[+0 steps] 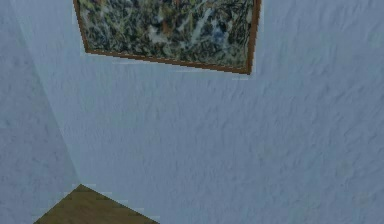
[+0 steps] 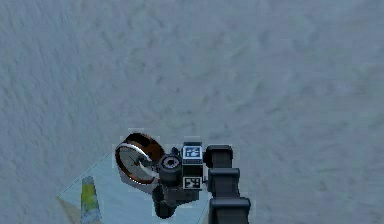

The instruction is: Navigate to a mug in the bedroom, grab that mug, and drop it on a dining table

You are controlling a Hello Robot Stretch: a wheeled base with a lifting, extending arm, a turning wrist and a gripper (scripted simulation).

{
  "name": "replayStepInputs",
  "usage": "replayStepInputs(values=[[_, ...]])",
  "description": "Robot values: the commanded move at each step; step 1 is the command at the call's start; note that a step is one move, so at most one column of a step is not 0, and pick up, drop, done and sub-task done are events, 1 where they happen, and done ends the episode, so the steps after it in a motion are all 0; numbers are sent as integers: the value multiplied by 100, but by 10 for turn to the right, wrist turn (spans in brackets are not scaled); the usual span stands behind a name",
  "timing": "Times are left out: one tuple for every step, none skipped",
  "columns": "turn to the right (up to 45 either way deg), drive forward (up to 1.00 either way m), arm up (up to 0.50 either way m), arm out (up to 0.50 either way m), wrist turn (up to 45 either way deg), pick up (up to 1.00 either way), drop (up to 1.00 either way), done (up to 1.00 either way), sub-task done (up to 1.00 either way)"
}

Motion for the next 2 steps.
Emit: replayStepInputs(values=[[0,0,-30,0,0,0,0,0,0],[0,0,0,0,0,100,0,0,0]])
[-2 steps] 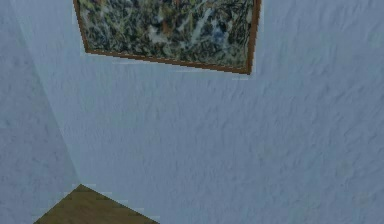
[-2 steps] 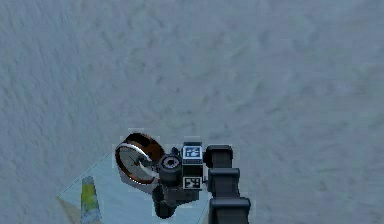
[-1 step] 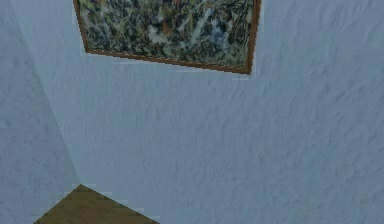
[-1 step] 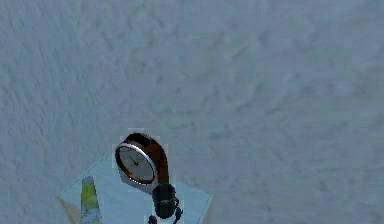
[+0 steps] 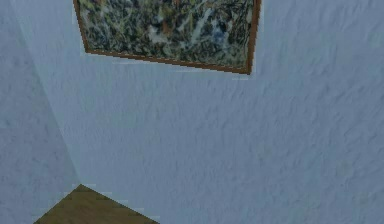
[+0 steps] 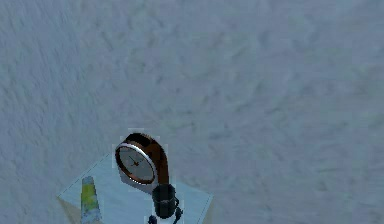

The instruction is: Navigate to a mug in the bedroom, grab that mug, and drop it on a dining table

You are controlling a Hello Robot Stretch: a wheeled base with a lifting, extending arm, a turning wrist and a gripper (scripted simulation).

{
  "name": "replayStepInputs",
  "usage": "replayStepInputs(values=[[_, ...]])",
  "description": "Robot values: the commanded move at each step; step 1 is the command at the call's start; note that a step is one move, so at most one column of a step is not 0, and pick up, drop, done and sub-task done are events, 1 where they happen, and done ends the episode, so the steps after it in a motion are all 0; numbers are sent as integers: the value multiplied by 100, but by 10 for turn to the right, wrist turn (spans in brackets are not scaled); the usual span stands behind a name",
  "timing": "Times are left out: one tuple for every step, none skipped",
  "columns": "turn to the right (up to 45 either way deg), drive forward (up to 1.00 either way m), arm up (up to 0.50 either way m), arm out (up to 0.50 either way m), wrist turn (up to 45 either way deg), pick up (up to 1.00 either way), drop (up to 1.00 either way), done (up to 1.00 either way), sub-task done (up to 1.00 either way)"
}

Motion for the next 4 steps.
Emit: replayStepInputs(values=[[0,0,10,0,0,0,0,0,0],[0,0,30,0,0,0,0,0,0],[0,0,0,0,-450,0,0,0,0],[0,0,0,0,-450,0,0,0,0]])
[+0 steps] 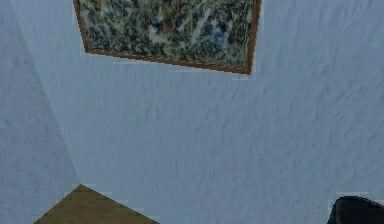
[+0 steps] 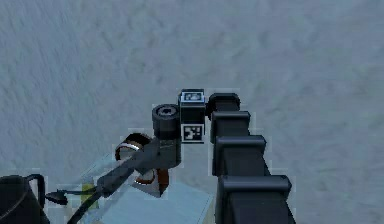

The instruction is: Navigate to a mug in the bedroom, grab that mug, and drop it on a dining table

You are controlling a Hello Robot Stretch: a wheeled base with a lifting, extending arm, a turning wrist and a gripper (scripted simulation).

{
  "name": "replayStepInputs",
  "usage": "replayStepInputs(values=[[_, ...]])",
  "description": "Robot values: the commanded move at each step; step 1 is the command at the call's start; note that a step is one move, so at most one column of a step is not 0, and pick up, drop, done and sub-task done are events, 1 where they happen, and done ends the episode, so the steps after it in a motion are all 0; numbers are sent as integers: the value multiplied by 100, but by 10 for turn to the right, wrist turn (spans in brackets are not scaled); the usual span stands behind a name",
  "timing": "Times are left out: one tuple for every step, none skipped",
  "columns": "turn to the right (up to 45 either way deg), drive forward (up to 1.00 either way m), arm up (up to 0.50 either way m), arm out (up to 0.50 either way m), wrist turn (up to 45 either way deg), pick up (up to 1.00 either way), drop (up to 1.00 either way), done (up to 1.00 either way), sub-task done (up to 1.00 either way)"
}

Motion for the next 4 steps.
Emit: replayStepInputs(values=[[0,0,0,0,-210,0,0,0,0],[0,0,0,-14,0,0,0,0,0],[-450,0,0,0,0,0,0,0,0],[-450,0,0,0,0,0,0,0,0]])
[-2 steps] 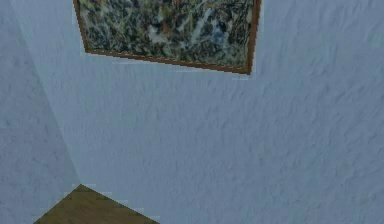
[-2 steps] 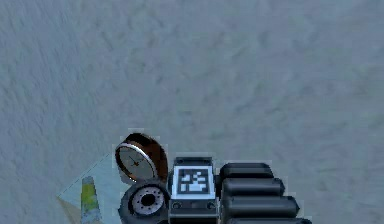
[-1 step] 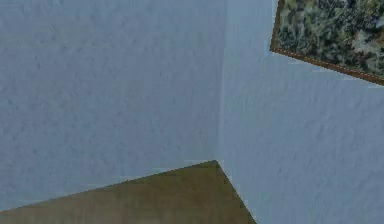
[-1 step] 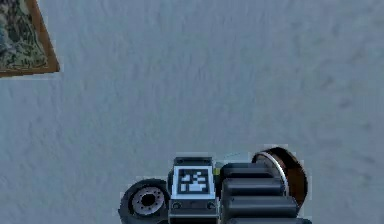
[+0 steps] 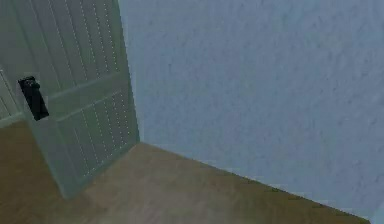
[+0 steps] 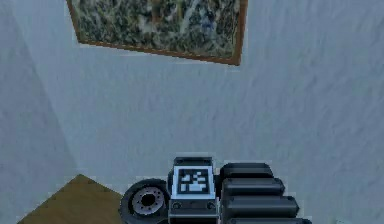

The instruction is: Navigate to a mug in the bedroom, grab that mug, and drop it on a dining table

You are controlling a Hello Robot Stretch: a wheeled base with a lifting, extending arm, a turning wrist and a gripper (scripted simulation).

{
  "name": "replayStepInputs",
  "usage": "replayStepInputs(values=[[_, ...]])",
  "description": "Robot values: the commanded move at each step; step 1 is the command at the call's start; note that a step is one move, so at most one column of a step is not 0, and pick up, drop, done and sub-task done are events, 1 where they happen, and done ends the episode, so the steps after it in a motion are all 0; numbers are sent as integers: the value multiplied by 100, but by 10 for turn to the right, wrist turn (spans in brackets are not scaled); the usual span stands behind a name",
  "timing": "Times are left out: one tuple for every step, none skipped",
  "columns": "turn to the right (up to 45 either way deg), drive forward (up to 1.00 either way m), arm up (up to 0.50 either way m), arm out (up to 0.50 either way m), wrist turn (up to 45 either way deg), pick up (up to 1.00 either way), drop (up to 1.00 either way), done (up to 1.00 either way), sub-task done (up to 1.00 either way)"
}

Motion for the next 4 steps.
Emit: replayStepInputs(values=[[-450,0,0,0,0,0,0,0,0],[-60,0,0,0,0,0,0,0,0],[0,100,0,0,0,0,0,0,0],[-30,0,0,0,0,0,0,0,0]])
